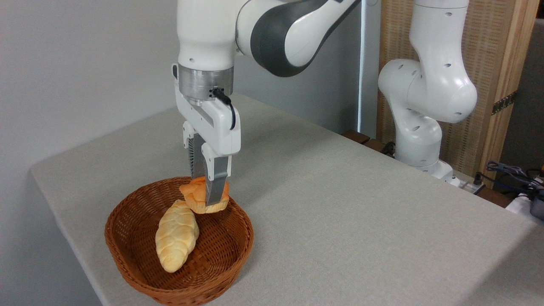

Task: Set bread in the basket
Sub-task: 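Lower the bun beside the long roll, open and raise gripper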

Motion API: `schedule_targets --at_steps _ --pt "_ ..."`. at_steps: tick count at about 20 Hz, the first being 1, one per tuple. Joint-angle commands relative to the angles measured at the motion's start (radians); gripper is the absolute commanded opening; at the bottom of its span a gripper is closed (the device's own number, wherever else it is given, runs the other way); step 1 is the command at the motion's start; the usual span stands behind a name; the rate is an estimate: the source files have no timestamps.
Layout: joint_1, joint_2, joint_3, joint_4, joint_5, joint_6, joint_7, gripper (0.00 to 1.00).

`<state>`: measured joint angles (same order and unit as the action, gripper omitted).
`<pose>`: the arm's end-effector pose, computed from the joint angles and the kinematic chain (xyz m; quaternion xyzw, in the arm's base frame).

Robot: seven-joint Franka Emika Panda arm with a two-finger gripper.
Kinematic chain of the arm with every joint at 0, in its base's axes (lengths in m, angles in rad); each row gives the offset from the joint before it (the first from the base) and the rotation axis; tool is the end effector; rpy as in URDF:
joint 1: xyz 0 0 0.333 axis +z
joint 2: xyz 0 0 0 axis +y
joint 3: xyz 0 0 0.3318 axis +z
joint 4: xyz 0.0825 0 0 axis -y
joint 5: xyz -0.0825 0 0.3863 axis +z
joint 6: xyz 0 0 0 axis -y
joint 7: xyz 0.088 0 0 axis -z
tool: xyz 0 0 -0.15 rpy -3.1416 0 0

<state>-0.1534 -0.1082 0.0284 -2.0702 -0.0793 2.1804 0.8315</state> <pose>0.5483 -0.0743 0.4736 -0.8906 0.4401 -0.1147 0.0036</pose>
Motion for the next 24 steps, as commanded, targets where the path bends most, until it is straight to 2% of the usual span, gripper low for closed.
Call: schedule_targets --at_steps 1,6,15,20,24 --pt "0.0 0.005 -0.01 0.016 -0.051 0.002 0.003 1.0" --pt "0.0 0.009 -0.01 0.016 -0.054 0.001 -0.002 1.0" --pt "0.003 -0.002 0.001 0.021 -0.048 -0.025 -0.097 1.0" --pt "0.009 -0.004 0.004 0.062 -0.042 -0.238 -0.091 1.0" --pt "0.009 -0.005 0.004 0.062 -0.042 -0.264 -0.084 1.0"
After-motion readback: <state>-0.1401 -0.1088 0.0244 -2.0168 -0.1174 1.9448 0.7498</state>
